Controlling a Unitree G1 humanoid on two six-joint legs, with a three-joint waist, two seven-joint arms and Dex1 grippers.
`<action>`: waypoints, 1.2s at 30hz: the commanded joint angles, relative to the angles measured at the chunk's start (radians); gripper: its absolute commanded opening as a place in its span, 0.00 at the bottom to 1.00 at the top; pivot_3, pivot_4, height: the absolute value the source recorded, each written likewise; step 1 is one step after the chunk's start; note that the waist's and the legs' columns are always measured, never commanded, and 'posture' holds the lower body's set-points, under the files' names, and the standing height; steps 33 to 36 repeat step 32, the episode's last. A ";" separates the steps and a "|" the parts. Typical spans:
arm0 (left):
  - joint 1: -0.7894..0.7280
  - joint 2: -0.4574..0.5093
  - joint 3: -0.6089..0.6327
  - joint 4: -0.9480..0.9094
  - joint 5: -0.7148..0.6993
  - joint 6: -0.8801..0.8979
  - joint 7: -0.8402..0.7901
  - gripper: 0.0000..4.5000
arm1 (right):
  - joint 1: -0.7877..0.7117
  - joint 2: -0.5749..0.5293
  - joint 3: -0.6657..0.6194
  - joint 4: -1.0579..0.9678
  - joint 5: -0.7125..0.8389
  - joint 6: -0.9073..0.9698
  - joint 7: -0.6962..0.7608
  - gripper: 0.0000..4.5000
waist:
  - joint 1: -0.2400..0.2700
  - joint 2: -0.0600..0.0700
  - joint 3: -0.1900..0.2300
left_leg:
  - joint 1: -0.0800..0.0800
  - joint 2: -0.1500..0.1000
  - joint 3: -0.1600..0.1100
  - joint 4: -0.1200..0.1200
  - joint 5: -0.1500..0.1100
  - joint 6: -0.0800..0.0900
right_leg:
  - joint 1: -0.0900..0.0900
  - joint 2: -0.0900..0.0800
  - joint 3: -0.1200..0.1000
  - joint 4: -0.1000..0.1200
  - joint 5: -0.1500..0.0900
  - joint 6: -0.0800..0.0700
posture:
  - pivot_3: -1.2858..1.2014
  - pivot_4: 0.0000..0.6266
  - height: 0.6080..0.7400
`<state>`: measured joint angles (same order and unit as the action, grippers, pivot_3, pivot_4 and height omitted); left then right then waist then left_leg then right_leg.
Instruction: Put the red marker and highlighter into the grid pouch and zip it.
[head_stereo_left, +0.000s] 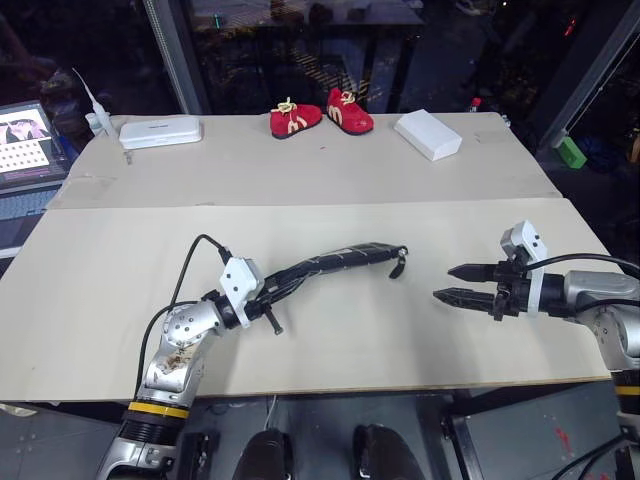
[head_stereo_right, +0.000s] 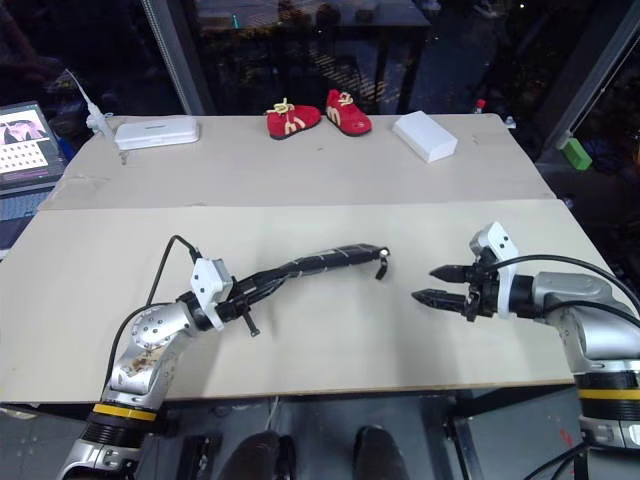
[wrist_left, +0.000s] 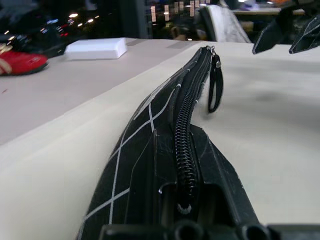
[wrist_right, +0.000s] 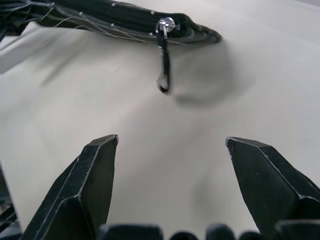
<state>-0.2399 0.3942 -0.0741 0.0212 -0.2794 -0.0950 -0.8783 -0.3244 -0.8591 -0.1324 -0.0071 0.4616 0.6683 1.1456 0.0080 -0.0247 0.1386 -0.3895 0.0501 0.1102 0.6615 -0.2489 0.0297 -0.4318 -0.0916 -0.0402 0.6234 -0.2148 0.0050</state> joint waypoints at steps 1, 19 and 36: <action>-0.083 0.058 -0.048 0.107 0.028 -0.191 -0.184 0.00 | 0.064 0.010 -0.035 -0.075 0.015 -0.013 -0.044 0.85 | 0.003 0.000 0.000 | 0.000 0.000 0.001 0.000 0.000 0.000 | 0.001 0.000 -0.001 0.000 0.000 0.000 | 0.52 0.24 1.00; -0.021 0.054 0.049 -0.092 -0.235 0.215 -0.068 0.79 | 0.082 0.008 -0.055 -0.034 0.004 -0.042 -0.102 0.86 | -0.004 0.000 0.000 | 0.001 0.000 -0.002 0.000 0.000 0.000 | 0.002 0.000 0.000 -0.001 0.000 0.001 | 0.52 0.24 1.00; 0.197 0.123 0.503 -0.228 -0.431 0.652 0.359 0.79 | 0.042 0.088 -0.080 0.075 -0.013 -0.129 -0.196 0.86 | -0.019 -0.001 0.001 | 0.006 0.001 -0.003 0.000 0.000 0.000 | 0.007 0.000 0.000 0.000 -0.004 0.007 | 0.52 0.24 1.00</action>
